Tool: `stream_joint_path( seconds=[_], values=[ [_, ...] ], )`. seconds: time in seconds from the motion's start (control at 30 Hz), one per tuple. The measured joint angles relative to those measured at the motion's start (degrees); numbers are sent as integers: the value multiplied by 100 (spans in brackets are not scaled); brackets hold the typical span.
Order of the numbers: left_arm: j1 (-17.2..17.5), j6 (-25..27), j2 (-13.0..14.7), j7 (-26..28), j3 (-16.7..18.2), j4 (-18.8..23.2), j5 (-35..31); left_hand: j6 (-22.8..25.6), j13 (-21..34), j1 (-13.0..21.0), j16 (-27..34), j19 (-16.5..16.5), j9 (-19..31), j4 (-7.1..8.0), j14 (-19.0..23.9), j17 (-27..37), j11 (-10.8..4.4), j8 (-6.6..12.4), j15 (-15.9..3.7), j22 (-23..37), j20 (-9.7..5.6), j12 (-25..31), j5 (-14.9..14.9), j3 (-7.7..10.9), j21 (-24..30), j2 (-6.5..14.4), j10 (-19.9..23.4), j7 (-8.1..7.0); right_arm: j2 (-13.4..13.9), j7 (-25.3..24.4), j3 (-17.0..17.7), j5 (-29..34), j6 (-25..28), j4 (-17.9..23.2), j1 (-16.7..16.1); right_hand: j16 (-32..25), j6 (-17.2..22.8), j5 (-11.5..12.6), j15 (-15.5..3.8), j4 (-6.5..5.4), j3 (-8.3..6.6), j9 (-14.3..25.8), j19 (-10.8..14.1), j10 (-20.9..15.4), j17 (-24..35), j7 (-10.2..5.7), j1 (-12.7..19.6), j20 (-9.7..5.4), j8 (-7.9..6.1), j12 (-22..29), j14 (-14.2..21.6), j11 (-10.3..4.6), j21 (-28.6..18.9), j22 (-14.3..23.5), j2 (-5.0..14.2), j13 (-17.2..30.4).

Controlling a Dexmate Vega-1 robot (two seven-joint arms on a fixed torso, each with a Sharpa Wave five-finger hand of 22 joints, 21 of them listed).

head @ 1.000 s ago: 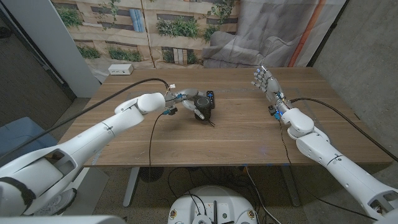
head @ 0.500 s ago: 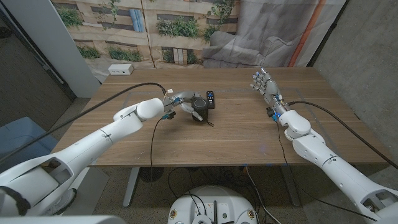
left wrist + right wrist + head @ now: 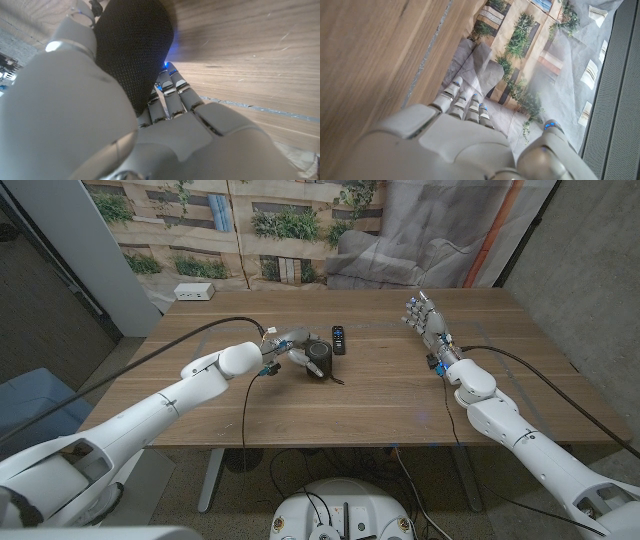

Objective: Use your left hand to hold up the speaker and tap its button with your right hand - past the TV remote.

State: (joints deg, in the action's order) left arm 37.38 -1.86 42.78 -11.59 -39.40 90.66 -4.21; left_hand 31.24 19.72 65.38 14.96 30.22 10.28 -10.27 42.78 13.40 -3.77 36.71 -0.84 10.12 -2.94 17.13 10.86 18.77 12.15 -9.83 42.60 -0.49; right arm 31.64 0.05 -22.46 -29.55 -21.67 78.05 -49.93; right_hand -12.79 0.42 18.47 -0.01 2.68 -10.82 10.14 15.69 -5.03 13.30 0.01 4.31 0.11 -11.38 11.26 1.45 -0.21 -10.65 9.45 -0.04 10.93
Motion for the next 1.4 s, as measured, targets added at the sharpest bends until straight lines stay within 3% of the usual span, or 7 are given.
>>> stream_joint_path(
  seconds=[0.33,0.57,0.8,1.03,1.2,1.3,1.4],
  values=[
    [17,91,33,-153,-14,47,100,0,106,0,-60,-157,-25,-19,-134,70,-4,0,-136,0,21,-128,0,19,-54,0,37,0,-17,-59,-18,11,0,-14,-8,0,21,0,0,0,0,0,0,-21,0,22,-28,0,0,0,0,21,0,0,29,0],
    [-8,139,70,-282,-35,74,165,-1,164,0,-123,-261,-26,-19,-259,140,-200,0,-322,6,41,-256,0,19,-54,0,-75,-1,-14,-119,-19,43,0,27,-62,0,21,0,-18,0,0,0,0,-21,1,21,33,0,0,0,46,21,0,0,89,1],
    [-53,200,121,-425,-65,114,207,-3,127,0,-255,-325,-31,-8,-613,124,-347,-26,-272,16,20,-388,0,8,-54,0,-197,-3,1,-170,-15,66,0,75,-109,0,20,0,-9,0,0,0,0,-41,1,21,32,0,0,0,54,0,0,0,89,1],
    [-126,274,183,-614,-105,143,211,-176,52,1,-417,-357,-15,2,-1110,23,-304,-420,-224,21,24,-573,0,-2,-54,1,-682,-177,19,-206,-7,88,1,112,-145,0,40,0,-9,1,0,0,22,-62,1,42,32,22,0,0,54,20,0,0,89,1],
    [-190,342,233,-769,-133,154,220,-292,-50,89,-460,-448,-37,59,-1497,-106,-184,-824,-189,44,23,-615,0,-58,-54,91,-1033,-642,20,-217,-7,103,1,115,-147,0,40,0,-9,1,0,0,22,-62,1,42,32,22,0,0,54,20,0,0,89,1],
    [-209,373,245,-851,-140,156,209,-461,-104,12,-482,-518,-27,85,-1707,-177,-103,-1035,-183,44,93,-639,0,-107,-54,168,-1265,-801,20,-219,-7,107,2,115,-148,0,40,0,-9,1,0,0,22,-62,1,42,32,22,0,0,53,20,0,0,89,1],
    [-209,384,245,-926,-140,156,188,-688,-173,-99,-482,-633,-26,78,-1963,-240,-2,-1235,-174,44,123,-676,0,-161,-54,279,-1545,-844,18,-219,-14,107,2,104,-142,0,40,0,-31,0,0,0,43,-62,-12,42,32,43,0,0,75,20,0,0,89,2]
  ],
)
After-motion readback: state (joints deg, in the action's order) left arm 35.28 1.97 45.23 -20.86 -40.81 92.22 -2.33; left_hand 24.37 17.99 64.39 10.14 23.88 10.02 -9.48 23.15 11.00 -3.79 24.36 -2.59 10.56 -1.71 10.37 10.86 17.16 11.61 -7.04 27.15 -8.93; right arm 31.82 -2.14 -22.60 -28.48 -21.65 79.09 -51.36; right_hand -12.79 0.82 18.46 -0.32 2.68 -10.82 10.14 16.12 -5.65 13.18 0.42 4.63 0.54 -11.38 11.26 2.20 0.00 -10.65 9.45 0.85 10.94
